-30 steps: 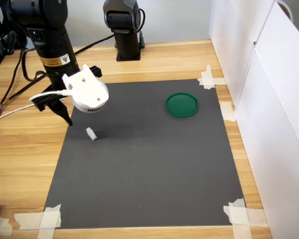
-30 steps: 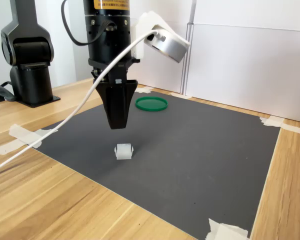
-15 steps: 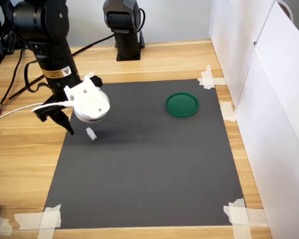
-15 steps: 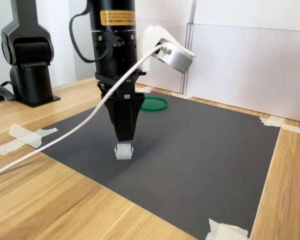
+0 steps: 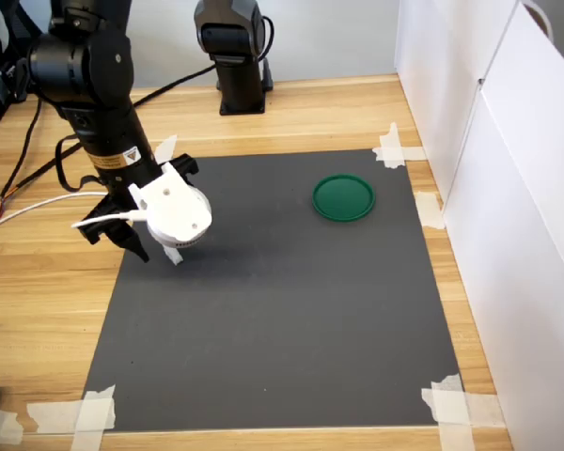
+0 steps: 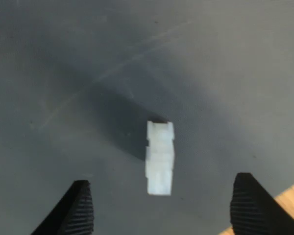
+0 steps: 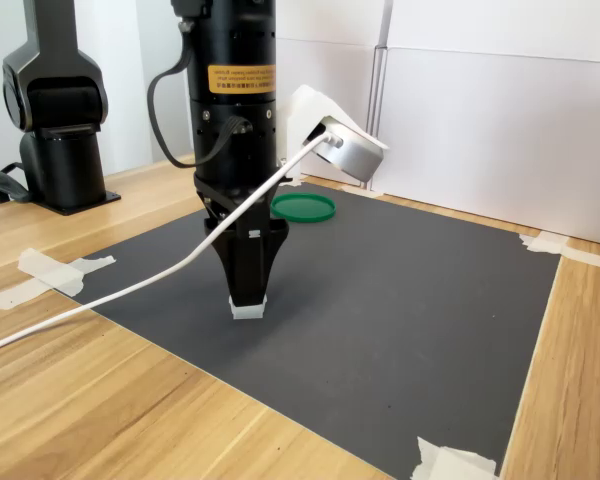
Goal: Grasp a white terminal and put it in the green lid.
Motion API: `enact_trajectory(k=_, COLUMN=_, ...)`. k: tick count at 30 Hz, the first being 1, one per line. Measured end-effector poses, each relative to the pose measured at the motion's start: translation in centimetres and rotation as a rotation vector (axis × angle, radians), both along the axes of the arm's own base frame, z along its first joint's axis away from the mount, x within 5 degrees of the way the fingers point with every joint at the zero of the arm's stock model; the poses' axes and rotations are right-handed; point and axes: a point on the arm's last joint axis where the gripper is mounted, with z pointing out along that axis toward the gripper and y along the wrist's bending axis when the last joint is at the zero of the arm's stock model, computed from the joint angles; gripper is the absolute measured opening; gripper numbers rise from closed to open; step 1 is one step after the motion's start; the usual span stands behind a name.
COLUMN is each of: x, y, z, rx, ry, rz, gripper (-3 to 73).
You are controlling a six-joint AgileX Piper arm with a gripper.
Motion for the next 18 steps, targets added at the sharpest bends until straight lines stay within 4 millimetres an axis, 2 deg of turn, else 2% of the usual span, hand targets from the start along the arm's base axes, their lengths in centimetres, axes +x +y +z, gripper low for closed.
enact_trajectory(k=18, x=0.8, y=-0.2, z=-2.0, rx=0.000, ry=0.018, rz=0.001, gripper=66.4)
